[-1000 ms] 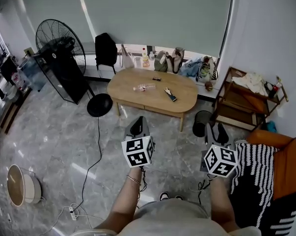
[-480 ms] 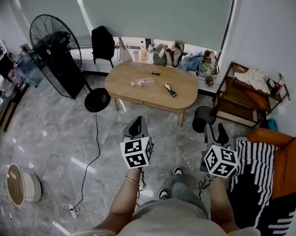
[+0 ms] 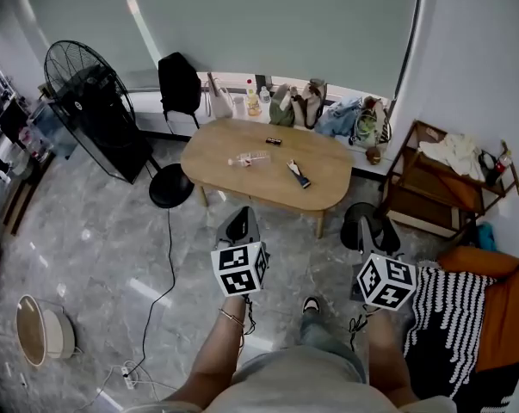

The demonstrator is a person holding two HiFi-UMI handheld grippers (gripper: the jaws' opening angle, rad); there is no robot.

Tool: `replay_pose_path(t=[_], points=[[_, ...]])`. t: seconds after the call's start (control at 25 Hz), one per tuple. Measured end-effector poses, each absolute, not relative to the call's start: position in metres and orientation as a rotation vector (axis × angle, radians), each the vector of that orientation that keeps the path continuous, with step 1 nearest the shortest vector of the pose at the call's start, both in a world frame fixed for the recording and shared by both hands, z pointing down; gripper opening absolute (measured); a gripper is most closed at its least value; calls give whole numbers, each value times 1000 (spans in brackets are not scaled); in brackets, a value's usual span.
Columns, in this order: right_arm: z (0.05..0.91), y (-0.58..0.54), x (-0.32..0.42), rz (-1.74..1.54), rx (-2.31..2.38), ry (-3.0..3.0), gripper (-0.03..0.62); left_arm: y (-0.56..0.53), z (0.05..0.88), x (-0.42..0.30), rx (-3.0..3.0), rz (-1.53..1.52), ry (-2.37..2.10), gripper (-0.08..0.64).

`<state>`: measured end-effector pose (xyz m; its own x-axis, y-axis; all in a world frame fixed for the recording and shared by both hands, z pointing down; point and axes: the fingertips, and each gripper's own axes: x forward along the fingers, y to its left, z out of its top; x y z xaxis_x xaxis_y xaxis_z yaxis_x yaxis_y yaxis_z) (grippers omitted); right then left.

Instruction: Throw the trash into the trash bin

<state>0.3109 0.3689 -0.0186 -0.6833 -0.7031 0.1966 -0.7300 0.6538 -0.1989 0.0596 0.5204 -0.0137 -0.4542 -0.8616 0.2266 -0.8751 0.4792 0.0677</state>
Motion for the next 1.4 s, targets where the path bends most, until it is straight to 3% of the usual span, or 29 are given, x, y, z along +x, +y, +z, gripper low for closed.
replay_pose_path(t=[0.48,0.92,1.4], points=[[-26,219,243,398,1089,-2799,227,402,-19,3,1388,62,-2555,12],[-1,162,184,520,987,-2809,227,367,-14,-25,1335,201,-2586,12],[5,107,81,510,1038,-2797,225,284,-5,-132,1435,162,-2528,12]])
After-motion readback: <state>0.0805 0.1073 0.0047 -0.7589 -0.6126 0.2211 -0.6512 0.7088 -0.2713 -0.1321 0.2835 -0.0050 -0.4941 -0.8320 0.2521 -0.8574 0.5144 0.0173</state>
